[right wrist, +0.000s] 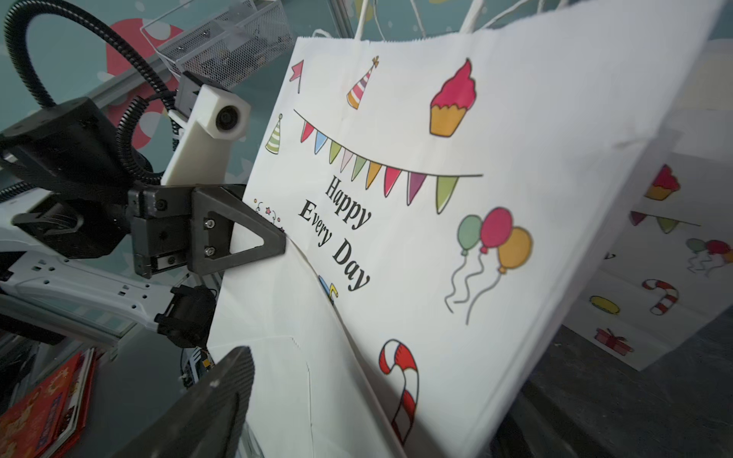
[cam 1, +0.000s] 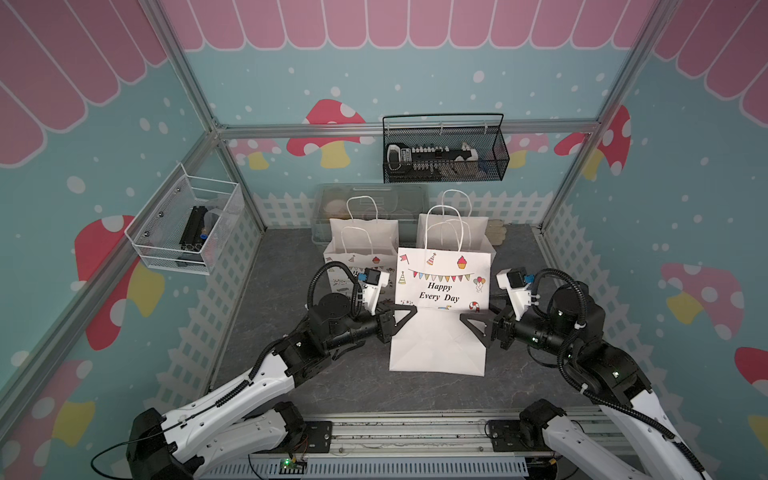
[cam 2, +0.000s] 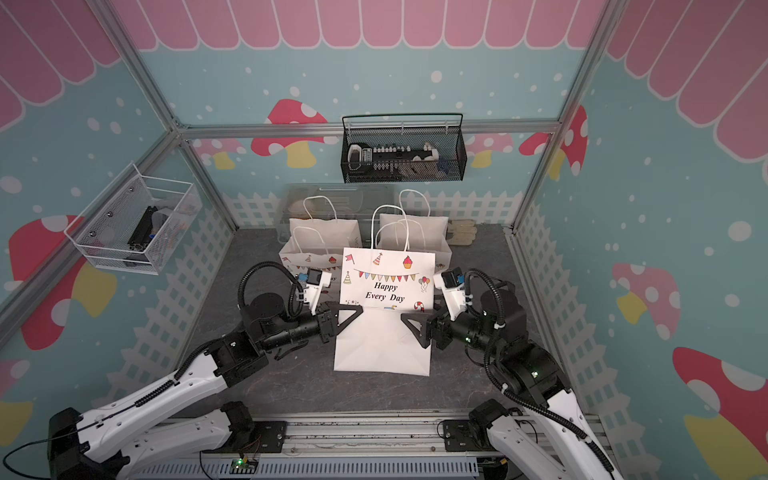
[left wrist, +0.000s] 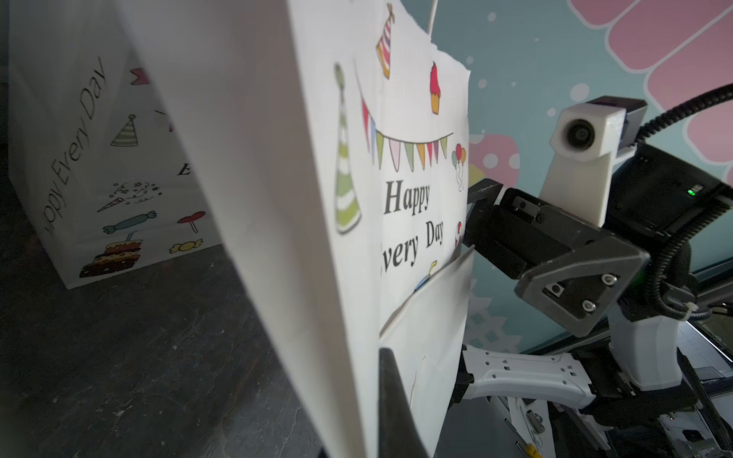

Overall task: Put away the paper bag
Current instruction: Press the paper bag, then place the paper bag at the center of the board.

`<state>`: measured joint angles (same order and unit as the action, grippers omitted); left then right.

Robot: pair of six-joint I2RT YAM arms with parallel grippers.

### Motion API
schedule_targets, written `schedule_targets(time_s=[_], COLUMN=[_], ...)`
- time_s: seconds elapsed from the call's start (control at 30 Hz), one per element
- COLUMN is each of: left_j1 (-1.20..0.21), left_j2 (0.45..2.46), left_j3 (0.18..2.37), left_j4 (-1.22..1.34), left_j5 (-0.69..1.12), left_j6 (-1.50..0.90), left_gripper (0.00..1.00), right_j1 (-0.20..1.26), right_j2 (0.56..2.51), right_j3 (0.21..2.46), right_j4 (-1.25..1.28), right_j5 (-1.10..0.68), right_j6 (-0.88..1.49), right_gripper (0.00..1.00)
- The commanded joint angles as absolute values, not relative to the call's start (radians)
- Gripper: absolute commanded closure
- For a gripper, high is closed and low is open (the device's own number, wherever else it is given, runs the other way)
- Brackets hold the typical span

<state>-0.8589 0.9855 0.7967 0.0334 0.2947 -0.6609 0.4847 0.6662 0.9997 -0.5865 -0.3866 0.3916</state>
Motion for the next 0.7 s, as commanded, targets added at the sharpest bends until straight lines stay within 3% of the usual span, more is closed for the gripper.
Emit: schedule_targets(time_s=[0.0,0.3,0.67], left_j1=[-0.927,-1.049,-1.164], left_j2=[1.004,1.034,1.205], left_j3=[0.871,0.850,0.892], left_j4=[-0.091,-0.055,0.087], left_j5=[0.172,-0.036,-0.114], left_j6=[-0.640,-0.743,-0.795], left_gripper=[1.00,1.00,1.00], right_j1=[0.488,0.487,0.487], right_j2=[0.609,0.516,0.528], right_j3=[1.051,1.067,1.096], right_j4=[-0.659,-0.780,-0.761], right_j5=[-0.241,0.032,0.018], right_j6=[0.375,0.365,0.362], right_gripper=[0.05,0.01,0.01])
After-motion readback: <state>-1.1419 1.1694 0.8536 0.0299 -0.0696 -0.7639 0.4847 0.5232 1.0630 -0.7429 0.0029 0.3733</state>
